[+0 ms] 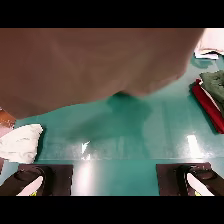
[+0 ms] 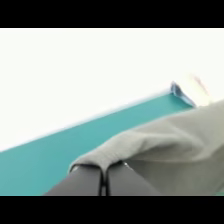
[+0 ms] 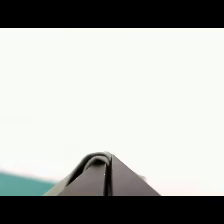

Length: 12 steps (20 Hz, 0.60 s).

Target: Fold the shirts.

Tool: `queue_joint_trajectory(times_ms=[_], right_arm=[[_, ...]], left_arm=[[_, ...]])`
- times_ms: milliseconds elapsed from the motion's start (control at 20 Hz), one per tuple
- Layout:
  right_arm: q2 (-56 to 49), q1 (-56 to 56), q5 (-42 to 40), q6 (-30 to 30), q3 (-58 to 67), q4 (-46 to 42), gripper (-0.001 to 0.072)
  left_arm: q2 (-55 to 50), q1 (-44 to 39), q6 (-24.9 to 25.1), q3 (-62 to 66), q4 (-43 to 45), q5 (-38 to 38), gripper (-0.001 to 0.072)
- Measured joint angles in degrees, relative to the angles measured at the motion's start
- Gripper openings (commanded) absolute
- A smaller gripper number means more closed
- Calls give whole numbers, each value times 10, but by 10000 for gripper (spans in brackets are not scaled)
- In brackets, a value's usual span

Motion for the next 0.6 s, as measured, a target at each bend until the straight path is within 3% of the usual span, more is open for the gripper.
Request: queue_joint_trajectory(times_ms=[300,600], right_arm=[[-55,-21,140,-8,158,-23,16],[-156,-49,274,12,75,-25,16]], left_arm=[[10,0,-21,5,-20,12,25],[-14,0,-33,-180,48,-10,26]])
